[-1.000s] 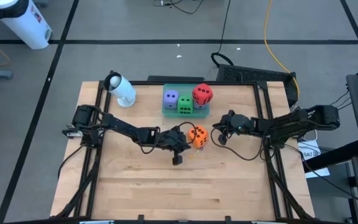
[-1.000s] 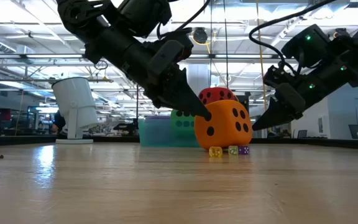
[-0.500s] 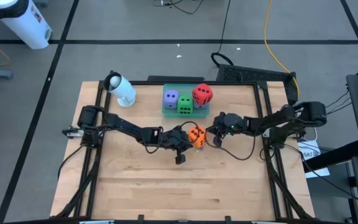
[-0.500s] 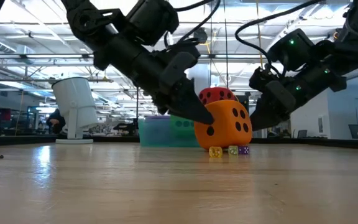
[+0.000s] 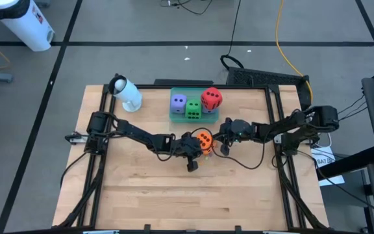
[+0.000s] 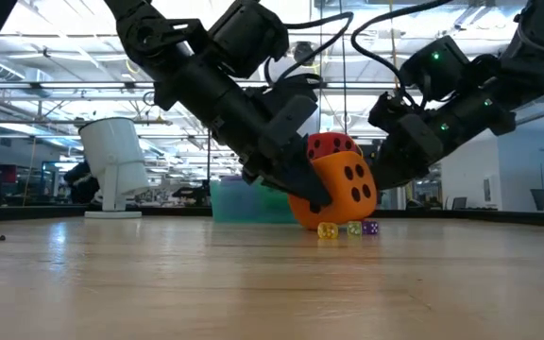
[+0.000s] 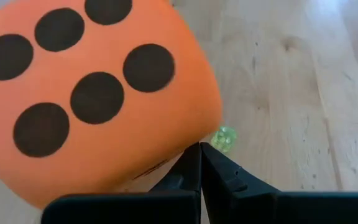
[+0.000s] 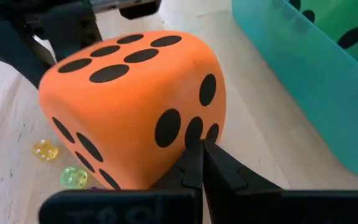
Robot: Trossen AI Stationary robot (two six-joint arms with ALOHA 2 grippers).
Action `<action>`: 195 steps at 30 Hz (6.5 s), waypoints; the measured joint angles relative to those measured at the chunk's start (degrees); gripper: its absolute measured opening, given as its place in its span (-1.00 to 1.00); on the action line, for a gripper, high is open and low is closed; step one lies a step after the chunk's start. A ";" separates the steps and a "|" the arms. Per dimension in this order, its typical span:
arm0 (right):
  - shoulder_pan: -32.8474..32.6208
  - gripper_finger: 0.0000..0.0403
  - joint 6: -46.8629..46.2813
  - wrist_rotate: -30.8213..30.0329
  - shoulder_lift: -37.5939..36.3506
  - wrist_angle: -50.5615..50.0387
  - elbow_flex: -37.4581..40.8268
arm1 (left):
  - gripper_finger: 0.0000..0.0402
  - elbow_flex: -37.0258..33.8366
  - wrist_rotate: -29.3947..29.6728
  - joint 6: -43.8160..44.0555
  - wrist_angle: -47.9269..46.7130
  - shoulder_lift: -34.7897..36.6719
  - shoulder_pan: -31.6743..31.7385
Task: Pick & Place Dice
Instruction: Put the big orange dice into the green bin
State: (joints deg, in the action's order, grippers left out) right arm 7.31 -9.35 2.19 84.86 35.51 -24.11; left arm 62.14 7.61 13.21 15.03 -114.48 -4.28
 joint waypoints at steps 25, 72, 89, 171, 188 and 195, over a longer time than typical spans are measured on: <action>-3.52 -1.00 9.80 -3.53 0.03 -4.45 -8.76 | -0.98 -0.05 9.37 -5.59 -4.56 5.24 -2.62; 11.59 -1.00 16.86 -3.57 -0.04 -29.71 -37.21 | -0.99 0.36 1.90 -11.24 -24.75 25.18 19.23; 14.64 -1.00 11.63 -0.84 8.90 -24.50 -37.14 | -0.97 0.58 7.46 -9.04 -29.88 25.33 20.70; 4.10 -1.00 16.50 -13.76 9.79 -30.68 -42.43 | -0.99 0.61 12.17 -8.36 -33.11 25.20 23.87; 4.22 -1.00 15.57 -14.65 12.00 -33.20 -42.48 | -0.99 0.21 14.18 -4.27 -37.48 25.18 21.51; 3.42 -1.00 16.72 -22.89 12.00 -33.47 -42.48 | -0.97 0.21 14.66 -5.90 -36.73 24.26 21.33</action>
State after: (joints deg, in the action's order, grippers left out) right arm 10.72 7.37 -20.70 96.86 2.04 -66.59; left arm 62.35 22.26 7.31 -21.70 -90.21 17.06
